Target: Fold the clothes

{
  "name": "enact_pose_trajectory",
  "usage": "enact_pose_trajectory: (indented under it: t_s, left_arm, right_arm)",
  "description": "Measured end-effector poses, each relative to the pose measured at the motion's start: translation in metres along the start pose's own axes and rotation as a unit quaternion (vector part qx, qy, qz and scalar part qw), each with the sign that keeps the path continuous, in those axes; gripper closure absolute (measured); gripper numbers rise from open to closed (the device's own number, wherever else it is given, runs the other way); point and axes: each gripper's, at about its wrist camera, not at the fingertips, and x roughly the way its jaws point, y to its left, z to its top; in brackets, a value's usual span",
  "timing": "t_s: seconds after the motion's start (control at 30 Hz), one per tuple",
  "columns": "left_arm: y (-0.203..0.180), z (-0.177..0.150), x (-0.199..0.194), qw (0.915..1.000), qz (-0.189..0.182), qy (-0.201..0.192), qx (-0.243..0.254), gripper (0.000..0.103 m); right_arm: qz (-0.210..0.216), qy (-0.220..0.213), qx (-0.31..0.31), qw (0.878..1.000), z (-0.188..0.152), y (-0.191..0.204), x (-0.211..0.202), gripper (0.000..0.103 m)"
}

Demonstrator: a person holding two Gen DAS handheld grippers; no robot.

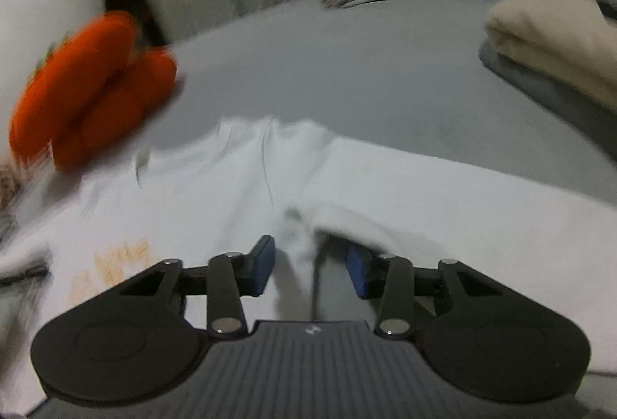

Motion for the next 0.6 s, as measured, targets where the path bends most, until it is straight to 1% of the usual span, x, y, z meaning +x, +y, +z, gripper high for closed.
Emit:
enact_pose_trajectory:
  t_s: [0.03,0.07,0.1,0.13,0.2,0.27,0.4,0.47,0.53,0.6]
  left_arm:
    - [0.000,0.000,0.001,1.0000,0.000,-0.003,0.000,0.080]
    - [-0.001,-0.001,0.002,1.0000,0.000,-0.005,0.002,0.086]
    - [-0.003,-0.002,0.002,0.9999,-0.001,-0.006,0.010,0.097]
    - [-0.004,-0.003,0.002,0.9999,-0.005,-0.005,0.013,0.097]
    - [-0.005,-0.002,0.000,0.9999,-0.002,-0.006,0.009,0.098]
    - [-0.004,0.000,-0.003,1.0000,0.002,-0.007,0.006,0.099]
    - [-0.003,0.000,-0.003,0.9999,0.005,-0.008,0.006,0.099]
    - [-0.005,-0.002,0.000,0.9998,0.012,-0.005,0.015,0.099]
    - [-0.004,-0.001,-0.001,0.9998,0.011,-0.005,0.012,0.099]
    - [-0.001,0.000,-0.001,0.9999,0.010,-0.004,0.007,0.098]
  right_arm:
    - [0.004,-0.002,0.006,1.000,0.001,-0.001,0.001,0.081]
    - [-0.002,-0.001,0.003,1.000,0.000,-0.001,0.003,0.085]
    - [-0.004,-0.003,0.004,1.000,0.000,-0.001,0.003,0.088]
    - [-0.004,-0.005,0.006,1.000,0.000,-0.001,0.003,0.091]
    - [-0.005,-0.011,0.012,1.000,0.001,-0.001,-0.002,0.094]
    - [-0.007,-0.021,0.020,1.000,0.003,-0.002,-0.013,0.094]
    - [-0.004,-0.028,0.015,0.999,0.010,0.001,-0.019,0.094]
    - [-0.022,0.001,0.019,1.000,0.002,-0.005,-0.004,0.094]
    - [-0.023,-0.003,0.016,1.000,-0.003,-0.009,0.002,0.095]
    - [-0.035,0.001,0.008,0.999,0.001,-0.006,-0.001,0.095]
